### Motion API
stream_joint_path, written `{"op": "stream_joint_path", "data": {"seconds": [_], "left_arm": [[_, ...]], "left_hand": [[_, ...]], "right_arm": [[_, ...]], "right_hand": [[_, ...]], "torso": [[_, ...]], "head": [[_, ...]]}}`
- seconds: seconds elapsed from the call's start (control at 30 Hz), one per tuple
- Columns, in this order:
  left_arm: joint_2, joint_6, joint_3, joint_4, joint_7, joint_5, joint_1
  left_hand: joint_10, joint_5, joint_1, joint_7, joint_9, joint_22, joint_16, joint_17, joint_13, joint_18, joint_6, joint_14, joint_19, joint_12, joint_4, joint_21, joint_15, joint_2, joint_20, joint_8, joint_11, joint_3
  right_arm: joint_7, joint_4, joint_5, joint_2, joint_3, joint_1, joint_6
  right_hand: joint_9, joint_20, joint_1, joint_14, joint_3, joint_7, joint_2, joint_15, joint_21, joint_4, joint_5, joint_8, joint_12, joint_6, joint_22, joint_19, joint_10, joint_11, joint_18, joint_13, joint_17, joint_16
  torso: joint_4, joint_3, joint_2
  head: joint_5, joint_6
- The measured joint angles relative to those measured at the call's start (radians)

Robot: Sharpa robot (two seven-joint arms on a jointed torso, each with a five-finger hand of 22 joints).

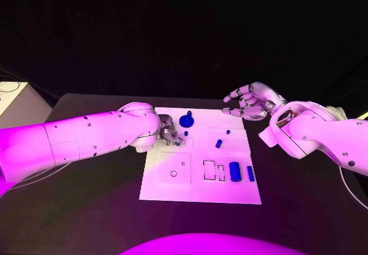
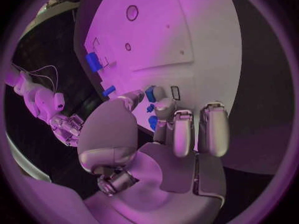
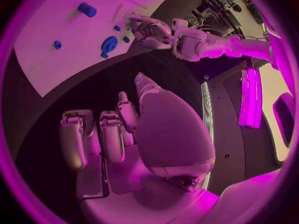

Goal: Assemble the parts on the task board

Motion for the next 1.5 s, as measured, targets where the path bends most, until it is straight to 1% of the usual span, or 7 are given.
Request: {"op": "stream_joint_path", "data": {"seconds": [0.17,0.5,0.6,0.7,0.83,0.97,1.5], "left_arm": [[-0.009,0.000,0.015,0.009,-0.001,0.001,-0.006],[-0.034,-0.002,0.085,0.040,-0.005,0.002,-0.005],[-0.046,-0.001,0.104,0.047,-0.008,0.002,0.000],[-0.058,0.009,0.121,0.046,-0.010,0.007,0.008],[-0.065,0.027,0.132,0.027,-0.012,0.022,0.023],[-0.066,0.051,0.140,-0.019,-0.012,0.047,0.041],[0.029,0.093,0.144,-0.224,0.002,0.068,0.073]], "left_hand": [[0.000,-0.049,-0.004,0.002,0.001,0.000,0.000,0.000,0.000,0.000,0.002,0.000,0.000,0.000,0.006,0.000,0.000,0.004,0.000,-0.006,0.000,-0.028],[-0.019,-0.156,-0.023,0.002,0.015,0.000,0.000,0.000,-0.033,0.000,0.001,0.000,0.000,-0.009,0.006,-0.004,0.000,0.023,0.000,-0.006,0.004,-0.095],[-0.042,-0.169,-0.023,0.007,0.015,-0.004,-0.002,0.000,-0.058,0.000,-0.018,0.000,-0.017,-0.028,0.007,-0.019,0.000,0.023,0.005,-0.006,0.007,-0.114],[-0.097,-0.166,0.010,0.023,0.013,-0.043,-0.023,0.000,-0.118,0.000,-0.059,-0.001,-0.050,-0.069,0.005,-0.043,0.008,0.044,0.014,-0.023,0.021,-0.133],[-0.183,-0.156,0.075,0.057,-0.019,-0.107,-0.001,0.000,-0.211,0.000,-0.119,0.000,-0.098,-0.135,0.007,-0.080,0.038,0.060,0.036,-0.074,0.054,-0.137],[-0.204,-0.152,0.112,0.071,-0.039,-0.112,0.003,0.000,-0.230,0.000,-0.133,0.000,-0.102,-0.138,0.007,-0.082,0.047,0.077,0.041,-0.093,0.068,-0.137],[-0.208,-0.152,0.122,0.073,-0.053,-0.111,0.003,0.000,-0.233,0.000,-0.135,-0.002,-0.102,-0.138,0.004,-0.082,0.049,0.078,0.048,-0.101,0.072,-0.134]], "right_arm": [[0.001,-0.003,0.001,0.001,0.000,-0.002,0.000],[0.002,-0.009,0.006,0.003,0.000,-0.005,0.000],[0.003,-0.011,0.008,0.004,0.000,-0.005,0.000],[0.003,-0.014,0.009,0.004,0.000,-0.005,0.000],[0.004,-0.017,0.010,0.004,0.000,-0.005,0.000],[0.005,-0.022,0.012,0.004,0.000,-0.005,0.000],[0.031,-0.029,0.032,0.008,0.000,-0.005,-0.009]], "right_hand": [[0.000,0.000,0.000,0.000,0.000,0.000,0.000,0.000,-0.005,0.000,0.000,0.000,0.000,0.000,0.000,0.000,0.000,0.000,0.000,-0.001,0.000,0.000],[-0.001,0.000,-0.013,0.000,0.000,0.000,-0.003,0.000,-0.009,0.000,0.000,0.000,-0.006,-0.007,0.001,0.000,-0.008,-0.001,0.000,-0.006,0.000,0.000],[-0.001,0.000,-0.013,0.000,0.000,0.000,-0.003,0.000,-0.009,0.000,0.000,0.000,-0.006,-0.007,0.001,0.000,-0.008,-0.001,0.000,-0.008,0.000,0.000],[-0.001,0.000,-0.013,0.000,0.000,0.000,-0.003,0.000,-0.009,0.000,0.000,0.000,-0.006,-0.007,0.001,0.000,-0.008,-0.001,0.000,-0.008,0.000,0.000],[-0.002,0.000,-0.013,0.000,0.000,0.000,-0.003,0.000,-0.009,0.000,0.000,0.000,-0.006,-0.007,0.001,0.000,-0.008,-0.001,0.000,-0.008,0.000,0.000],[-0.002,0.000,-0.013,0.000,0.000,0.000,-0.003,0.000,-0.013,0.000,0.000,0.000,-0.014,-0.007,0.001,0.000,-0.018,0.001,0.000,-0.016,0.000,0.000],[-0.003,0.000,-0.013,0.000,0.014,-0.002,-0.003,0.000,-0.057,-0.005,0.006,0.008,-0.095,-0.009,0.000,0.000,-0.089,-0.002,0.000,-0.095,-0.001,-0.033]], "torso": [[0.0000,-0.0001,0.000],[-0.0012,0.0021,0.000],[-0.0009,0.0028,0.000],[-0.0009,0.0034,0.000],[-0.0011,0.0034,0.000],[-0.0012,0.0034,0.001],[-0.0064,0.0006,0.009]], "head": [[-0.002,0.004],[0.000,0.011],[0.000,0.016],[0.000,0.019],[0.000,0.025],[0.000,0.032],[0.008,0.052]]}}
